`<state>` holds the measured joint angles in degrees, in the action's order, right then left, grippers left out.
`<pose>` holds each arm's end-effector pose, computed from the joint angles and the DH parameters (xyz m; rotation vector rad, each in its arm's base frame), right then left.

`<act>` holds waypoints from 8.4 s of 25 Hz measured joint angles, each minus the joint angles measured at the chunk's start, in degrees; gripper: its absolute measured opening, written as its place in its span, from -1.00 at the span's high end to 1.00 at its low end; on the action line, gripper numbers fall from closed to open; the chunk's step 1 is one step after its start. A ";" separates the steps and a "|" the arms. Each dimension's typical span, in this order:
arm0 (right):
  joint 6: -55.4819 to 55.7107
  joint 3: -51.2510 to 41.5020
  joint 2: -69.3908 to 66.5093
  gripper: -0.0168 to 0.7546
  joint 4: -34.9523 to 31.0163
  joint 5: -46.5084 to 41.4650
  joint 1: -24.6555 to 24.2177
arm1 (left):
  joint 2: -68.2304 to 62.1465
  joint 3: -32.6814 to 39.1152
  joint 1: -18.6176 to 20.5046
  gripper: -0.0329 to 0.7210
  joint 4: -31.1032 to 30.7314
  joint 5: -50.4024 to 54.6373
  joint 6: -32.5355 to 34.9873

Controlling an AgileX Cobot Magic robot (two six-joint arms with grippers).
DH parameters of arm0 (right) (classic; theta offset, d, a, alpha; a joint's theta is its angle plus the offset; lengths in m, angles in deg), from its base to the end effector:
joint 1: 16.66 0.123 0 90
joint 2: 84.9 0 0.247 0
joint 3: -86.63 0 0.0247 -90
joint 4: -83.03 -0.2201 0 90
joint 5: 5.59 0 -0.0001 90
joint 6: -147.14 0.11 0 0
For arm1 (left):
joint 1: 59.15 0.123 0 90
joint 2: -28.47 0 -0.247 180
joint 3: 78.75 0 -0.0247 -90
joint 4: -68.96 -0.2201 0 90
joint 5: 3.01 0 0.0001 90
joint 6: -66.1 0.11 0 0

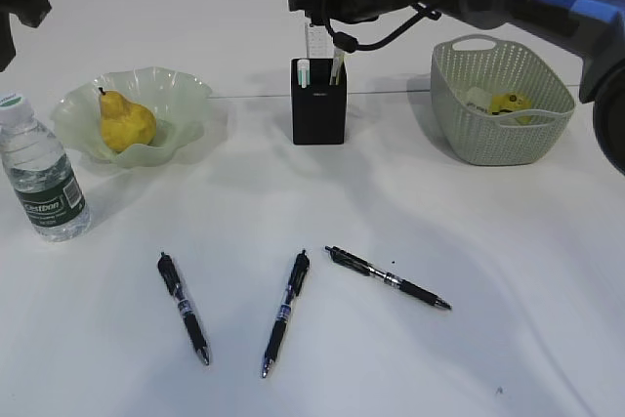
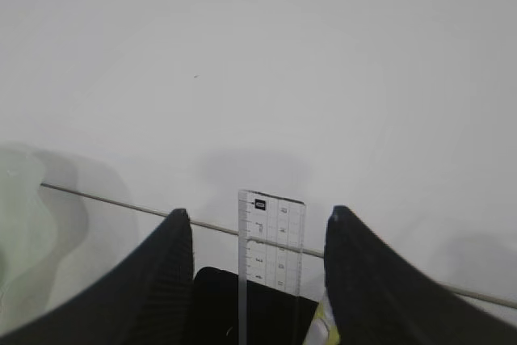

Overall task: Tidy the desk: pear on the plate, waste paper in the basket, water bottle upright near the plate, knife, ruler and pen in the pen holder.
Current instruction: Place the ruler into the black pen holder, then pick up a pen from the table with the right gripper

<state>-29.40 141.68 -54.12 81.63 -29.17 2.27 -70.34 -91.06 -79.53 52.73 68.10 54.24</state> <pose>0.5018 0.1732 0.2067 -0.2611 2.0490 0.2658 0.2891 -0.0763 0.3076 0.2512 2.6697 0.2237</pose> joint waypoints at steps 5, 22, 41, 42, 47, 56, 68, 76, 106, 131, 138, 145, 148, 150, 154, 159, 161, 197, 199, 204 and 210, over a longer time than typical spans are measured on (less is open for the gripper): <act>-2.32 0.00 2.09 -0.13 0.00 -5.99 0.00 | 0.00 0.00 0.00 0.53 0.00 0.00 0.00; -13.14 0.04 17.36 -0.13 0.10 -34.77 0.00 | 0.00 0.00 0.00 0.54 0.00 0.00 0.00; -16.20 -0.24 33.38 -0.13 -5.02 -48.65 0.00 | 0.00 0.00 0.00 0.54 0.00 0.00 0.00; -16.34 -0.88 34.86 -0.13 -5.58 -48.65 0.00 | 0.00 0.00 0.00 0.54 0.00 0.00 0.00; -19.12 -10.87 41.66 -0.13 -6.41 -48.65 0.00 | 0.00 0.00 0.00 0.54 0.32 0.00 0.00; -20.34 -46.14 56.77 -0.13 -6.66 -40.32 0.00 | 0.00 0.00 0.00 0.54 0.89 0.00 0.00; -22.75 -62.42 58.93 -0.13 -7.02 -35.86 0.00 | 0.00 0.00 0.00 0.54 2.25 0.00 0.00; -31.08 -62.17 50.83 -0.13 -13.09 -34.37 0.00 | 0.00 0.00 0.00 0.54 2.25 0.00 0.00; -43.61 -44.99 27.93 -0.13 -16.71 -41.22 0.58 | 0.00 0.00 0.00 0.54 2.38 0.00 0.00; -44.20 -40.29 18.43 -0.13 -8.29 -36.81 6.87 | 0.00 0.00 0.00 0.54 2.38 0.00 0.00; -44.20 -40.07 15.91 -0.13 -7.42 -37.62 6.87 | 0.00 0.00 0.00 0.53 2.38 0.00 0.00; -44.20 -40.03 14.14 -0.13 -7.30 -37.98 6.87 | 0.00 0.00 0.00 0.53 2.38 0.00 0.00; -44.20 -39.93 13.91 -0.13 -7.30 -38.01 6.87 | 0.00 0.00 0.00 0.53 2.38 0.00 0.00; -44.20 -39.93 13.91 -0.13 -7.30 -38.13 6.87 | 0.00 0.00 0.00 0.54 2.38 0.00 0.00; -44.20 -39.93 13.91 -0.13 -7.30 -38.41 6.87 | 0.00 0.00 0.00 0.54 2.38 0.00 0.00; -44.20 -39.93 13.43 -0.13 -7.30 -38.41 6.87 | 0.00 0.00 0.00 0.54 2.38 0.00 0.00; -44.20 -39.93 13.17 -0.13 -7.19 -38.52 6.87 | 0.00 0.00 0.00 0.54 2.38 0.00 0.08; -39.40 -31.67 9.24 0.66 -5.80 -44.25 6.87 | 0.00 0.00 0.00 0.54 2.49 0.00 0.24; -38.40 -28.63 9.15 0.66 -5.68 -45.07 6.87 | 0.00 0.00 0.00 0.54 2.49 0.00 0.24; -36.34 -22.24 9.15 0.66 -6.33 -45.51 6.87 | 0.00 0.00 0.00 0.54 2.49 0.00 0.24; -32.61 -16.76 9.15 0.66 -6.92 -46.13 6.87 | 0.00 0.00 0.00 0.54 2.49 0.00 0.24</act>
<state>-62.01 124.91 -44.97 74.71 -75.30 9.13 -70.34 -91.06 -79.53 55.22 68.10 54.48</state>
